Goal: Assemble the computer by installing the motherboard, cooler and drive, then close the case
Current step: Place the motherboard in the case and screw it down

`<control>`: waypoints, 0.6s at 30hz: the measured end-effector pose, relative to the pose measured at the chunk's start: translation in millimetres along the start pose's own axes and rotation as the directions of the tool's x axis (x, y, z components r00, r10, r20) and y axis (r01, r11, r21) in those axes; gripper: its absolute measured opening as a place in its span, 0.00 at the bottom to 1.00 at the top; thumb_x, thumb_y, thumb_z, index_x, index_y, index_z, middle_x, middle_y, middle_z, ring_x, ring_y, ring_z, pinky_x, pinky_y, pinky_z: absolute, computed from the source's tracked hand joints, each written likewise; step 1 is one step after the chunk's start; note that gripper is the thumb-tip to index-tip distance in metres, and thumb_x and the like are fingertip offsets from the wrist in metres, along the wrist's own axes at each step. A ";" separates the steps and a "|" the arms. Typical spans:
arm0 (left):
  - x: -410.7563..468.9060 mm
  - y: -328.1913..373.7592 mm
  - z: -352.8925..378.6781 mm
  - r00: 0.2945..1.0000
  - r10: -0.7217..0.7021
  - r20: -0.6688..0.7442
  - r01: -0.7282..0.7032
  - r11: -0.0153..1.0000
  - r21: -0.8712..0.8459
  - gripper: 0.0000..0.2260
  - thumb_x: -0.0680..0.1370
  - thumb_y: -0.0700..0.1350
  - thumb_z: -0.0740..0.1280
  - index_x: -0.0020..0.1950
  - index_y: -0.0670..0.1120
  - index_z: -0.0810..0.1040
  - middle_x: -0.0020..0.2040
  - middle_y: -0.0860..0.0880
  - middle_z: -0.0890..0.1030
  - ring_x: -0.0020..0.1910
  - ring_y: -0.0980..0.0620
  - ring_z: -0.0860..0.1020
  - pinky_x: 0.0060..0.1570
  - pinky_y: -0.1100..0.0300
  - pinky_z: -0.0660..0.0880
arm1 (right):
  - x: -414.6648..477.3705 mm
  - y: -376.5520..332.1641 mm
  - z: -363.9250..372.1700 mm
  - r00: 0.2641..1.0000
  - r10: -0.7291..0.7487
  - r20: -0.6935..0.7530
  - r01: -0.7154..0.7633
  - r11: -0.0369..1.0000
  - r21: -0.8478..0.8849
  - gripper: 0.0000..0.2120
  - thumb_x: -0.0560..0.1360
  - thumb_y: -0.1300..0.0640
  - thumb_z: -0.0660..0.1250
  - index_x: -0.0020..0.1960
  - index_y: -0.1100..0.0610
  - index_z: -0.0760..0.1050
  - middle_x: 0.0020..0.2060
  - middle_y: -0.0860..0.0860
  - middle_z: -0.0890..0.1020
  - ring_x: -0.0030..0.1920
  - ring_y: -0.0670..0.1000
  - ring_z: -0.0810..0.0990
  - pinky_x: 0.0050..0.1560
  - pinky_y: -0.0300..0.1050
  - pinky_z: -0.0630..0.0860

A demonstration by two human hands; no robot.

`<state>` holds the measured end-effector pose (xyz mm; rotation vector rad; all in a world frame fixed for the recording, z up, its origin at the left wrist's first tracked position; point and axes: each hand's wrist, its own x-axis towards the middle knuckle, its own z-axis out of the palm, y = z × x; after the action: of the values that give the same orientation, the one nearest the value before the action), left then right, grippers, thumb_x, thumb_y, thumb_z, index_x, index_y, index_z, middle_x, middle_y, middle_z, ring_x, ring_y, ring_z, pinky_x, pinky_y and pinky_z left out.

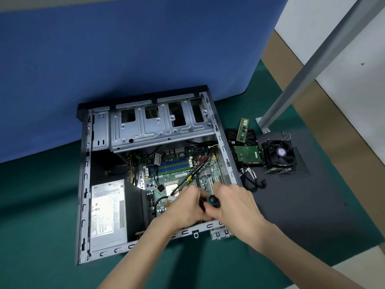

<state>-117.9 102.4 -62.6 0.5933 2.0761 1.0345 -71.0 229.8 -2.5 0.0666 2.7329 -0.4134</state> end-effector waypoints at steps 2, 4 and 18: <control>-0.7 0.8 1.7 0.999 0.001 -0.035 0.000 1.000 0.007 0.06 0.66 0.39 0.76 0.40 0.45 0.81 0.42 0.52 0.78 0.42 0.53 0.76 0.44 0.63 0.72 | 4.4 -2.4 -3.1 1.000 0.014 -0.005 -0.014 0.996 -0.088 0.13 0.76 0.44 0.61 0.43 0.52 0.63 0.34 0.48 0.68 0.43 0.55 0.78 0.35 0.45 0.61; -0.5 0.4 1.0 0.999 0.013 -0.031 -0.012 1.000 0.026 0.05 0.67 0.38 0.75 0.39 0.44 0.80 0.43 0.49 0.80 0.44 0.49 0.77 0.48 0.57 0.74 | 5.7 -2.2 -7.6 1.000 0.002 0.030 0.000 0.997 -0.076 0.13 0.74 0.44 0.63 0.44 0.52 0.63 0.36 0.49 0.71 0.45 0.56 0.79 0.36 0.45 0.62; -6.2 4.4 -3.0 0.998 -0.021 -0.060 0.018 0.998 -0.055 0.10 0.64 0.36 0.75 0.39 0.50 0.81 0.31 0.56 0.77 0.31 0.62 0.70 0.34 0.67 0.68 | 7.7 3.0 -2.5 0.999 -0.030 0.038 0.027 0.998 0.061 0.13 0.75 0.47 0.64 0.40 0.53 0.64 0.33 0.47 0.70 0.39 0.56 0.74 0.36 0.46 0.64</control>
<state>-116.0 99.3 -55.3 0.5193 2.0952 1.1065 -78.8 233.4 -4.0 0.0350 2.6855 -0.5010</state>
